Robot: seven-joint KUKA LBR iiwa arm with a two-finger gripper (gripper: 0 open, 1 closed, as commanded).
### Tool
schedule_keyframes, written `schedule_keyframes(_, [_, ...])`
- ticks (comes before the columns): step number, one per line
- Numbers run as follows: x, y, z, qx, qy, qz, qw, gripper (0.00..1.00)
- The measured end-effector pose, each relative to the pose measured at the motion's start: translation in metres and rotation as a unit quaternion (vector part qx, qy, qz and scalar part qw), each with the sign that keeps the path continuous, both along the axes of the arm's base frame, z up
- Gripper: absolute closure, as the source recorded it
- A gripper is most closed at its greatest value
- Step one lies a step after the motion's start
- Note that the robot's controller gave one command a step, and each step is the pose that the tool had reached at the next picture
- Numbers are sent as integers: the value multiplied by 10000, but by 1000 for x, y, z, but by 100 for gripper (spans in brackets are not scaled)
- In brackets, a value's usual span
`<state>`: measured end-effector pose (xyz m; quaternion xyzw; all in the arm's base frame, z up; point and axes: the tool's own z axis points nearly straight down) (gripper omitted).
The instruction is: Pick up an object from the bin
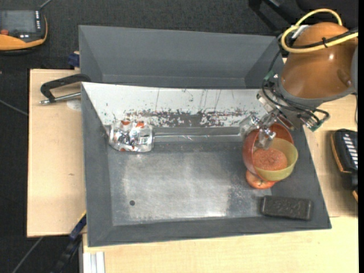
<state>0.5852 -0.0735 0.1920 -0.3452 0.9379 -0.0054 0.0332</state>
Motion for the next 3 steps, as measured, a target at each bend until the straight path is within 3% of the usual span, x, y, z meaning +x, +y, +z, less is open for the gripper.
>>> schedule_keyframes(1, [19, 27, 87, 8, -81, 12, 10000, 100])
schedule_keyframes(2, [3, 26, 3, -43, -71, 882, 9961, 100])
schedule_keyframes(3, [18, 76, 77, -16, -139, 757, 9970, 100])
